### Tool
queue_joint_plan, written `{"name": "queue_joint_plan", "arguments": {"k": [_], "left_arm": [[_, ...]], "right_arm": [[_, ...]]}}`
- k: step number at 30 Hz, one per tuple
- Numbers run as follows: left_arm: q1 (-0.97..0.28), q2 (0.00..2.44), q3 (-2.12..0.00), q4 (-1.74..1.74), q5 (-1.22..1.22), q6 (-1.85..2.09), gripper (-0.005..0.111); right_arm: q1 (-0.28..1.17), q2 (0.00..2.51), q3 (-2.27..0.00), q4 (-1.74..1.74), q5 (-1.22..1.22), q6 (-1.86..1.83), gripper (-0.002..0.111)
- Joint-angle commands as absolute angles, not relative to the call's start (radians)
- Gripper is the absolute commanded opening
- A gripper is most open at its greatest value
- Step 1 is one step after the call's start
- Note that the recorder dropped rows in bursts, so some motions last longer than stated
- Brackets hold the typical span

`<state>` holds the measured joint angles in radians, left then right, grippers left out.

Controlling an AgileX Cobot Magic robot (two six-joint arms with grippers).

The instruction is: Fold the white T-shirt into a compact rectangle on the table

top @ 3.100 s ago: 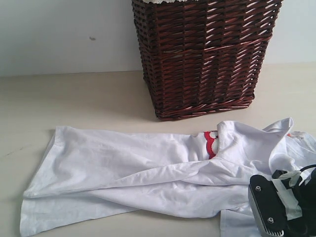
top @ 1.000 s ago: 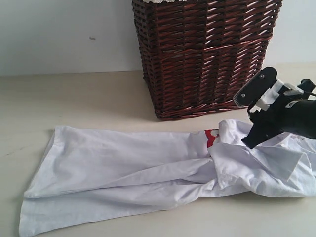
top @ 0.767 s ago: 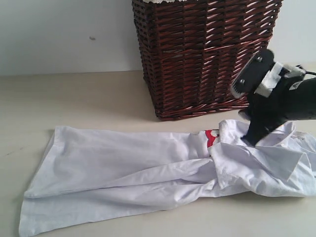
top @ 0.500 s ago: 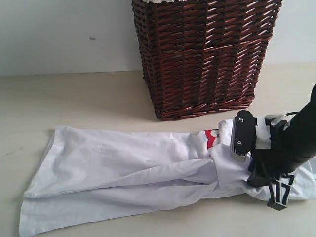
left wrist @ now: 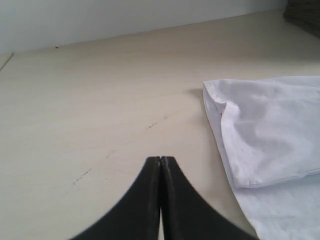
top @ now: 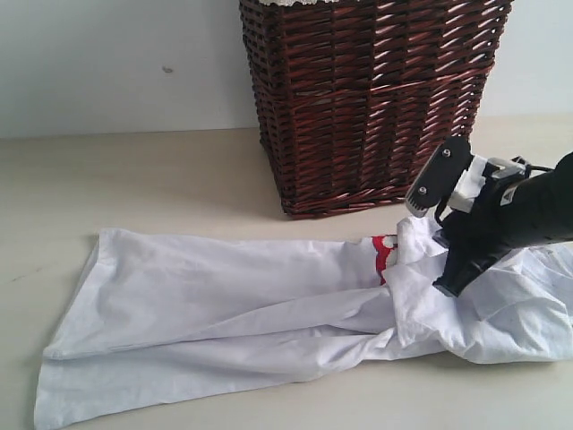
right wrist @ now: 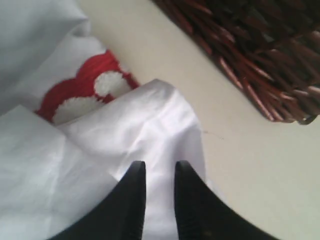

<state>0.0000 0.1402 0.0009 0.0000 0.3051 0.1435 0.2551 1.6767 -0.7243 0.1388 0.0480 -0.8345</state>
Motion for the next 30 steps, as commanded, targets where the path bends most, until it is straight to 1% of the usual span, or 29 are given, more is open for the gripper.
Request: {"name": "queue_joint_plan", "arguments": {"k": [1, 5, 8, 10, 12, 13, 15, 18, 21, 26, 30], "left_arm": [[0.001, 0.135, 0.0, -0.008, 0.301, 0.143, 0.0], [0.001, 0.135, 0.0, -0.008, 0.301, 0.143, 0.0], [0.001, 0.135, 0.0, -0.008, 0.301, 0.143, 0.0], [0.001, 0.135, 0.0, -0.008, 0.301, 0.143, 0.0], [0.001, 0.135, 0.0, -0.008, 0.301, 0.143, 0.0], [0.001, 0.135, 0.0, -0.008, 0.301, 0.143, 0.0], [0.001, 0.135, 0.0, -0.008, 0.301, 0.143, 0.0], [0.001, 0.135, 0.0, -0.008, 0.301, 0.143, 0.0], [0.001, 0.135, 0.0, -0.008, 0.301, 0.143, 0.0], [0.001, 0.135, 0.0, -0.008, 0.301, 0.143, 0.0], [0.001, 0.135, 0.0, -0.008, 0.301, 0.143, 0.0]], "right_arm": [[0.247, 1.694, -0.725, 0.159, -0.047, -0.799, 0.021], [0.247, 1.676, -0.727, 0.158, -0.007, -0.786, 0.021], [0.247, 1.665, -0.727, 0.135, 0.169, -0.85, 0.018], [0.247, 1.667, -0.727, 0.112, 0.355, -0.922, 0.016], [0.247, 1.672, -0.725, 0.095, 0.449, -0.96, 0.014], [0.247, 1.673, -0.725, 0.072, 0.455, -0.947, 0.014], [0.247, 1.673, -0.725, 0.0, 0.428, -0.846, 0.013], [0.247, 1.662, -0.729, -0.208, 0.384, -0.58, 0.012], [0.247, 1.636, -0.743, -0.456, 0.391, -0.344, 0.012], [0.247, 1.622, -0.776, -0.987, 0.419, 0.114, 0.012], [0.247, 1.623, -0.788, -1.185, 0.422, 0.346, 0.012]]}}
